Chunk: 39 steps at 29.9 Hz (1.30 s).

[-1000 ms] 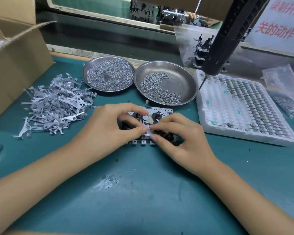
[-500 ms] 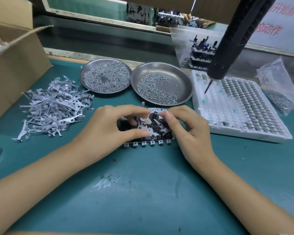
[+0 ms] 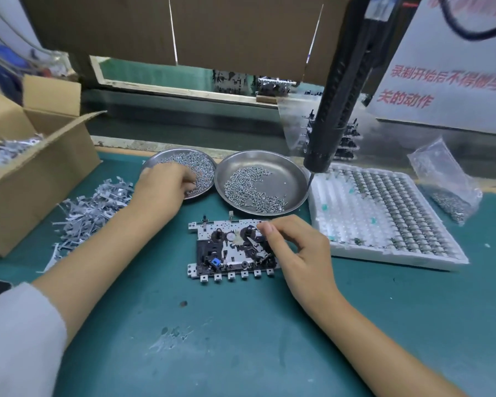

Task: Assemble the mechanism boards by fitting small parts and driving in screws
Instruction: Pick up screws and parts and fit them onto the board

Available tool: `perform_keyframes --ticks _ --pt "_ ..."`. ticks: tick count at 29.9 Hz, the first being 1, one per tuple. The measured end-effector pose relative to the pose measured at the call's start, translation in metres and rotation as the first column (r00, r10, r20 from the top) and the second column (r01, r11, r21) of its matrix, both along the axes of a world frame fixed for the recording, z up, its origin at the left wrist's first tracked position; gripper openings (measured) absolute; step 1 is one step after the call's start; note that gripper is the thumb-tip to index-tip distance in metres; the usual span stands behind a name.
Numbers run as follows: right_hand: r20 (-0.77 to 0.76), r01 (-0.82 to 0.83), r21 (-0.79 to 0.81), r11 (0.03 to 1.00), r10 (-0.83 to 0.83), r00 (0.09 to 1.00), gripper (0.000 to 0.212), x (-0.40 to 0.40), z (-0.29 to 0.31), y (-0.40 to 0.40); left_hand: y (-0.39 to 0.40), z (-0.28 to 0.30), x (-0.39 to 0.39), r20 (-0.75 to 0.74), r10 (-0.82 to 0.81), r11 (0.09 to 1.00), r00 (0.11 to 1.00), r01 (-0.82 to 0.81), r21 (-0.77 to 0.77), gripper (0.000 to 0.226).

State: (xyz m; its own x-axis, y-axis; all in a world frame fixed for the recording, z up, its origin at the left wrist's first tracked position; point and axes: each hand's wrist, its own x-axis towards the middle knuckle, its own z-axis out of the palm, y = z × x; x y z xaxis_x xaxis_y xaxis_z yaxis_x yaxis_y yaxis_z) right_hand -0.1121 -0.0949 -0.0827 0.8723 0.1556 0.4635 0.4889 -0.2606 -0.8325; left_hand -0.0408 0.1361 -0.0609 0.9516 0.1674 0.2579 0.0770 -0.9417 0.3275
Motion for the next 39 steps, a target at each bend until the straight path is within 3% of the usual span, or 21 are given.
perform_keyframes --ticks 8,16,20,30,35,39 --pt "-0.013 -0.018 0.024 1.000 0.018 1.000 0.022 0.000 0.001 0.000 -0.002 -0.001 -0.011 0.255 0.032 0.999 0.966 -0.042 0.034 0.009" --pt "-0.039 -0.021 0.033 0.999 0.022 0.999 0.017 0.002 -0.001 0.000 0.000 -0.007 -0.026 0.288 0.003 0.970 0.958 0.067 -0.232 0.010" --pt "-0.045 -0.016 0.029 0.999 0.017 0.999 0.020 0.002 0.000 0.000 0.001 -0.007 -0.027 0.346 -0.029 0.986 0.938 0.084 -0.144 0.008" --pt "-0.027 -0.016 0.030 0.999 0.017 0.999 0.024 0.001 0.003 0.000 -0.005 -0.012 -0.021 0.328 -0.037 0.998 0.944 0.017 0.064 0.011" --pt "-0.031 -0.004 0.020 1.000 0.004 0.999 0.018 0.003 0.000 -0.001 -0.007 -0.009 -0.021 0.272 -0.022 0.999 0.962 0.029 -0.019 0.010" --pt "0.033 0.013 -0.028 1.000 -0.013 0.999 0.016 0.003 -0.001 -0.001 -0.012 -0.003 -0.028 0.325 -0.042 0.991 0.945 0.080 -0.105 0.011"
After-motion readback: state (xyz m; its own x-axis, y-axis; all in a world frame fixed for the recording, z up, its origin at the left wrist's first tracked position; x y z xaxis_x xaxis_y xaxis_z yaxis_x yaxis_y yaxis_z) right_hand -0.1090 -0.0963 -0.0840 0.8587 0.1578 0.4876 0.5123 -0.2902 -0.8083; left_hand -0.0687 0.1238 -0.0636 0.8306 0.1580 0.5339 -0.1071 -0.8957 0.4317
